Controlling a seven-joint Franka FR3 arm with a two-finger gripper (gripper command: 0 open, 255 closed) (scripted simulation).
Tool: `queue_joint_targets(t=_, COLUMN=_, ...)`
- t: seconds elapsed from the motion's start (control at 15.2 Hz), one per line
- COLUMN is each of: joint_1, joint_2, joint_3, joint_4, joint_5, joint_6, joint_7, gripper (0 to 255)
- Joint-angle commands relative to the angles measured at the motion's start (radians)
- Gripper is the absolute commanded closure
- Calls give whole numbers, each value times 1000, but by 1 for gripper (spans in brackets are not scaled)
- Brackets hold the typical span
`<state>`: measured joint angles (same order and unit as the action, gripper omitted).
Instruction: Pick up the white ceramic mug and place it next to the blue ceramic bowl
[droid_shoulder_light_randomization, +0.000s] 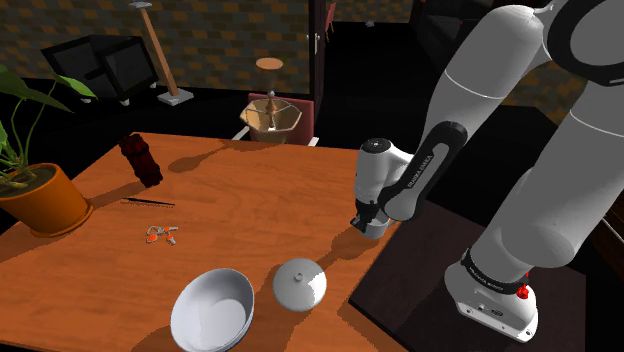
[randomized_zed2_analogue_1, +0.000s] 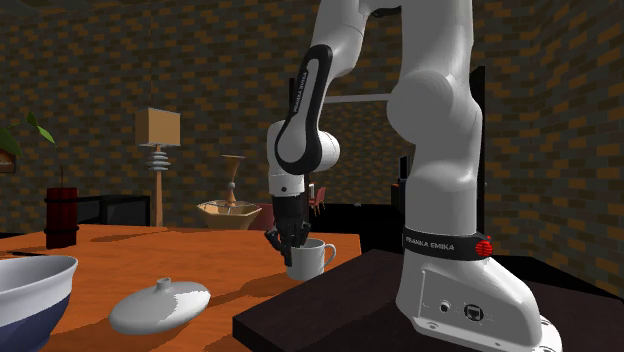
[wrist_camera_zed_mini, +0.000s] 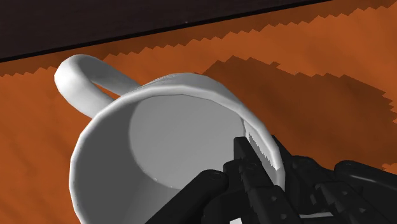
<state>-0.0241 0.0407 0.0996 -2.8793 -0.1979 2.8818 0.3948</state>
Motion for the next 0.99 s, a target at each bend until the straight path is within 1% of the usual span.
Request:
queue_joint_targets(t=0.0, joint_1=0, joint_2=-22, joint_3=5, joint_4=-3, joint_5=21, joint_6=-18, joint_7=-16, gripper=255)
queue_joint_targets(t=0.2, joint_1=6, joint_2=-88, joint_3=13, joint_4=-11, joint_5=75, joint_6=-75, joint_7=-56, gripper=255)
queue_joint_targets(t=0.4, joint_1=17, joint_2=-152, joint_3=12, joint_4=-14, joint_5=112, joint_6=-135, joint_7=-83, gripper=255)
queue_joint_targets(t=0.92, joint_1=41, joint_2=-309, joint_3=1, joint_4=-8, joint_5=163, joint_6=-297, joint_7=-124, gripper=255)
